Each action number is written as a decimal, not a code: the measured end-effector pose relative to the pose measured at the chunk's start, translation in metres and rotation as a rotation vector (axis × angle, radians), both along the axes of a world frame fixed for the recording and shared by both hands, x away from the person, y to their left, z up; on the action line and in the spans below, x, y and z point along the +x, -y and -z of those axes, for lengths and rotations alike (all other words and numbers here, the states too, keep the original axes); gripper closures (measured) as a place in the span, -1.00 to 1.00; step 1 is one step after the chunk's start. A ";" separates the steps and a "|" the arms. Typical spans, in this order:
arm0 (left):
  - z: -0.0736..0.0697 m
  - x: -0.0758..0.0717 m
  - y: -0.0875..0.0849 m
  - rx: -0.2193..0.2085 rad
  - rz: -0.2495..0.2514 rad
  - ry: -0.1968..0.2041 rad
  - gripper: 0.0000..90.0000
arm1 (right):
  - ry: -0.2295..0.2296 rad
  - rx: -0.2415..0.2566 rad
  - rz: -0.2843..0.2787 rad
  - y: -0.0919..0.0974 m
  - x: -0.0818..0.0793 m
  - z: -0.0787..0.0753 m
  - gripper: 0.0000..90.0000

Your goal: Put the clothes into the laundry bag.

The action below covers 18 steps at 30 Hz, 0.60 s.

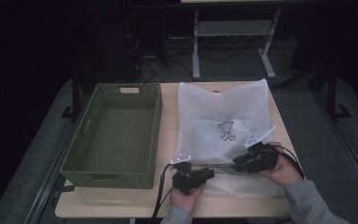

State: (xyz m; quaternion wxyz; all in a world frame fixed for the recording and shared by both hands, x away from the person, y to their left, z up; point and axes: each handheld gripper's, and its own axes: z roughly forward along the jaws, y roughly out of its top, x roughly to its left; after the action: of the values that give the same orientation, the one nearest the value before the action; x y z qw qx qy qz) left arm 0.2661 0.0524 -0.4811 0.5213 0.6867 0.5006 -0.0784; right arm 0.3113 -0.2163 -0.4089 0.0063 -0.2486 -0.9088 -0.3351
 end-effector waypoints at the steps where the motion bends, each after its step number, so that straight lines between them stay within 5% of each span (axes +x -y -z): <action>1: 0.000 0.001 -0.001 0.003 -0.002 0.000 0.51 | 0.008 -0.006 0.001 -0.002 0.001 0.000 0.39; 4: 0.000 0.005 -0.005 -0.004 -0.012 -0.004 0.51 | 0.039 -0.031 0.012 -0.009 0.003 0.002 0.40; 6: 0.000 0.006 -0.005 0.002 -0.016 -0.009 0.55 | 0.062 -0.060 0.032 -0.014 0.006 0.005 0.62; 9: -0.001 0.009 -0.007 0.008 -0.011 0.000 0.59 | 0.047 -0.064 0.035 -0.016 0.012 0.008 0.94; 13: -0.001 0.013 -0.007 0.007 -0.008 -0.006 0.62 | -0.017 -0.029 0.028 -0.011 0.015 0.007 0.99; 18: -0.003 0.012 -0.005 0.030 0.009 0.011 0.61 | -0.030 -0.006 -0.003 -0.006 0.006 0.002 0.99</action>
State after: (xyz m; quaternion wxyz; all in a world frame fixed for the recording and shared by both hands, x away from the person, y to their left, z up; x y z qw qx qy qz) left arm 0.2785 0.0579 -0.4784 0.5133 0.6973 0.4955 -0.0695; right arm 0.3169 -0.2102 -0.4107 0.0196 -0.2523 -0.9100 -0.3284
